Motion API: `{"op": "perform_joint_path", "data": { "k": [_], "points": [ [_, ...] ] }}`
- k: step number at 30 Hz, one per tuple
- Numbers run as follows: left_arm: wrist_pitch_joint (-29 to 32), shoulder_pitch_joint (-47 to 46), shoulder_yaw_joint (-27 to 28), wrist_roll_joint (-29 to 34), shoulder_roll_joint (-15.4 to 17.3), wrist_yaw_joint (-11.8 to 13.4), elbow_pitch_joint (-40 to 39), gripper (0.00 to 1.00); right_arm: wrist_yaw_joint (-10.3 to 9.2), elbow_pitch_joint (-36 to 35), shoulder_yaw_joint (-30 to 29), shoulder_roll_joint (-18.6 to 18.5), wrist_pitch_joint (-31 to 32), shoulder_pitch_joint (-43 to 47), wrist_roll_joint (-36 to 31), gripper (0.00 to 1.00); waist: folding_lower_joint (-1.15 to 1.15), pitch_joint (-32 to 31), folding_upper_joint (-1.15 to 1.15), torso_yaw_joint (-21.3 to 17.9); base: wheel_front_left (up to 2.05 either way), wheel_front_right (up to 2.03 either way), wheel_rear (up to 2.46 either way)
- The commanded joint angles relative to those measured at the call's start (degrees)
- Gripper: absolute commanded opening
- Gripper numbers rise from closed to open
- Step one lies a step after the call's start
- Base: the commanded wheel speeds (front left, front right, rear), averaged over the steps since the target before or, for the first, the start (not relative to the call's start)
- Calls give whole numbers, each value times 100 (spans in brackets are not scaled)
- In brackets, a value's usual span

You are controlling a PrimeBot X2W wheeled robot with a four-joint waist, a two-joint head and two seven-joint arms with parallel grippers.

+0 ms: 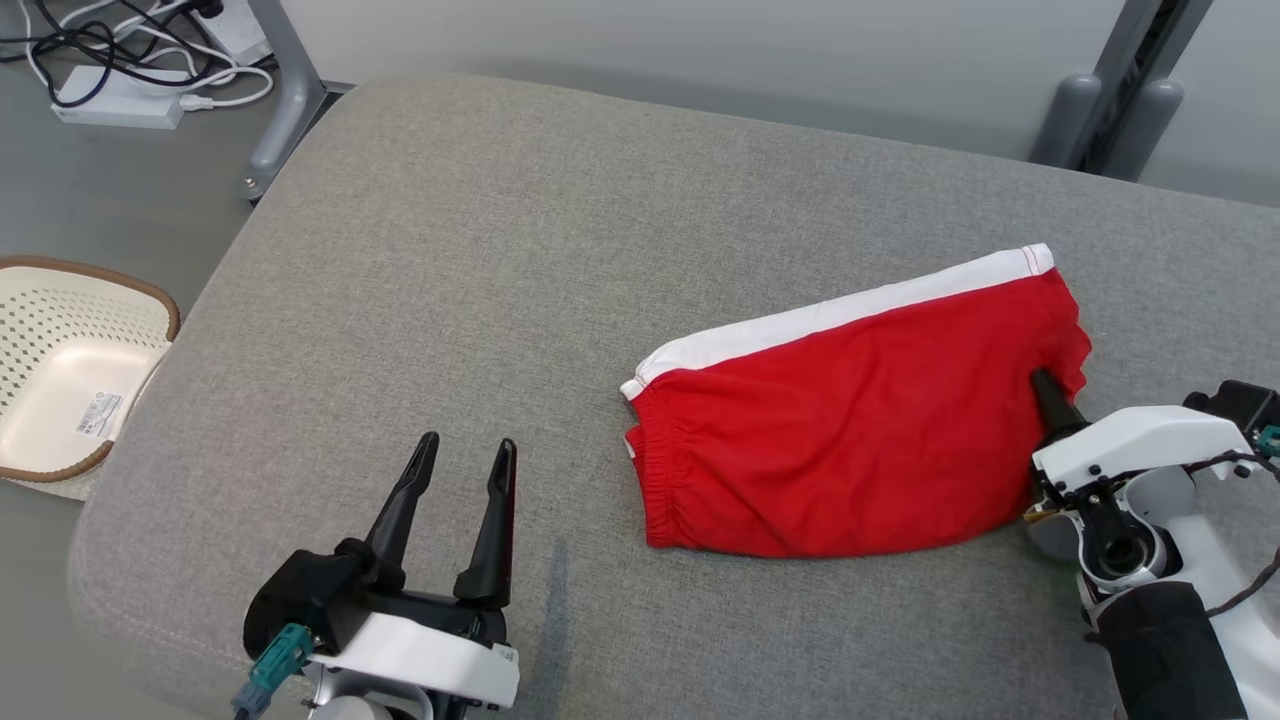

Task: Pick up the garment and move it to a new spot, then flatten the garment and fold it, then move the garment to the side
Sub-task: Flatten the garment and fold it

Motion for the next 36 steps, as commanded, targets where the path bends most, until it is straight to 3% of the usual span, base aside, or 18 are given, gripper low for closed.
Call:
{"op": "perform_joint_path", "data": {
  "k": [1, 16, 24, 31, 36],
  "points": [
    [0, -47, 20, 8, 15, 14, 9, 100, 0, 115, 3, 69, -31, 155, 76, 0, 0, -26, 0, -41, 0, 0, 0],
    [0, 130, 77, 88, 17, -75, 144, 100, -3, 262, -37, 4, -1053, 597, 705, 0, 0, -412, 0, -553, 0, 0, 0],
    [0, 274, 164, 153, 17, -109, 150, 100, -7, 338, 344, 7, -1602, 1061, 1233, 0, 0, -630, 0, -890, 0, 0, 0],
    [0, 357, 191, 144, 18, -115, 140, 100, -10, 409, 565, 7, -1804, 1433, 1431, 0, 0, -740, 0, -1116, 0, 0, 0],
    [0, 345, 189, 136, 18, -130, 138, 100, -15, 323, 366, 0, -1812, 1539, 1326, 0, 0, -763, 0, -1195, 0, 0, 0]
  ]
}}
